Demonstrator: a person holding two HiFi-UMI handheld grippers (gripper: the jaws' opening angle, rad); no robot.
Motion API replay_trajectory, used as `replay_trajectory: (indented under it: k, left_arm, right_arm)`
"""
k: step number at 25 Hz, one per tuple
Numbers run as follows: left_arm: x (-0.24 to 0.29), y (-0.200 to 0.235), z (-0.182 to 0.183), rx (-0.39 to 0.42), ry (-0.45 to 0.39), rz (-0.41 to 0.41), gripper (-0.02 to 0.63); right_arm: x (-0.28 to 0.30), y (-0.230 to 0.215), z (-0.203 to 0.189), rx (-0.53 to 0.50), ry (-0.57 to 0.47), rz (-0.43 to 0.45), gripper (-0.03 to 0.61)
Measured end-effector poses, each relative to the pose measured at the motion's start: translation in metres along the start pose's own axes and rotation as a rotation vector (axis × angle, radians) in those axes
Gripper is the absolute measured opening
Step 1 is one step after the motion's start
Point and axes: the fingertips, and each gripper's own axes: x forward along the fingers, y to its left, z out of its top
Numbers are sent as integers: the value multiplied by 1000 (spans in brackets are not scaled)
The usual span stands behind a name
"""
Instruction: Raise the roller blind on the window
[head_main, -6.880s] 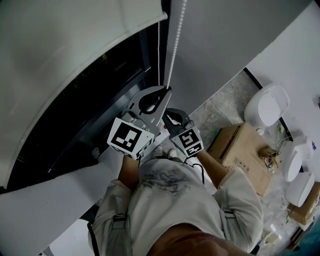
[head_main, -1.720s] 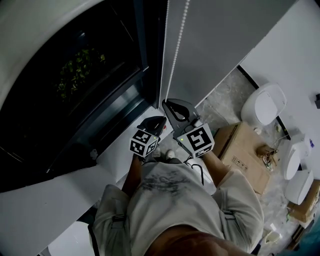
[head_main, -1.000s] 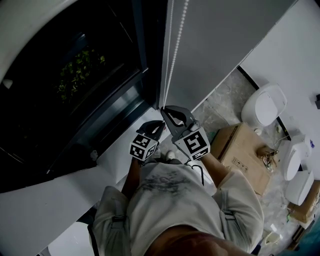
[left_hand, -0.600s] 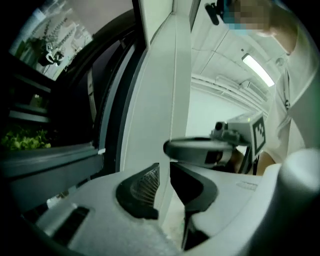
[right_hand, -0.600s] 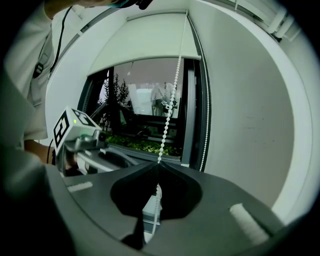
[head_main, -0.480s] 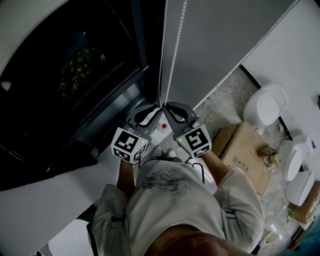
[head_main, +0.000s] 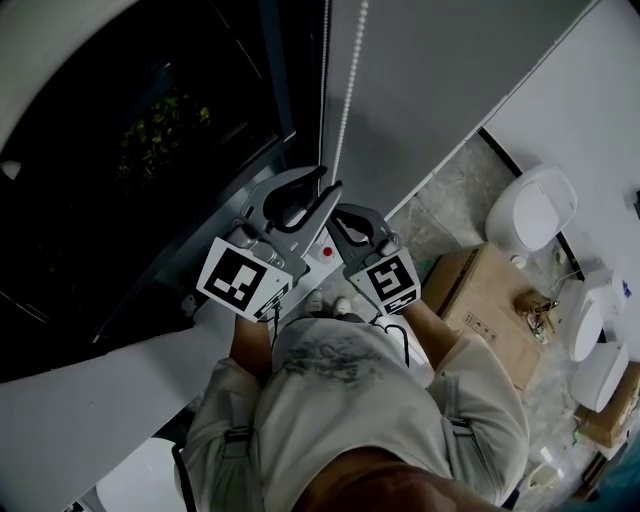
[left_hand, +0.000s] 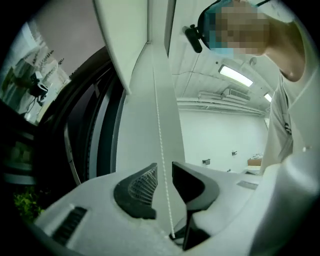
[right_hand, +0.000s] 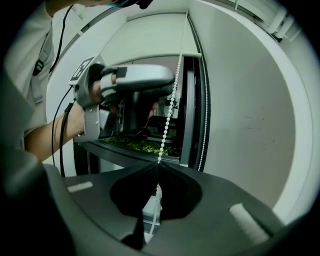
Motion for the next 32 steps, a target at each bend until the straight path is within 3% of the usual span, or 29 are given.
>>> replay_trajectory:
  k: [6,9,14,19,32]
  left_arm:
    - [19,6,43,66,-76,11,91]
    - [20,8,52,64,-98,29,35]
    - [22,8,59,64,-125,72,18]
    - [21,7,42,73,-66,76,15]
    - [11,7,-17,-2,61,70,15]
  right_arm:
    - [2,4,1,-9,-1,4,11]
    - [3,4,1,-26,-3,4,11]
    - [2,4,0,-3,-1,0,11]
    - [5,6,-17,3,39,4,11]
    - [13,13,-65,31,138,23,11]
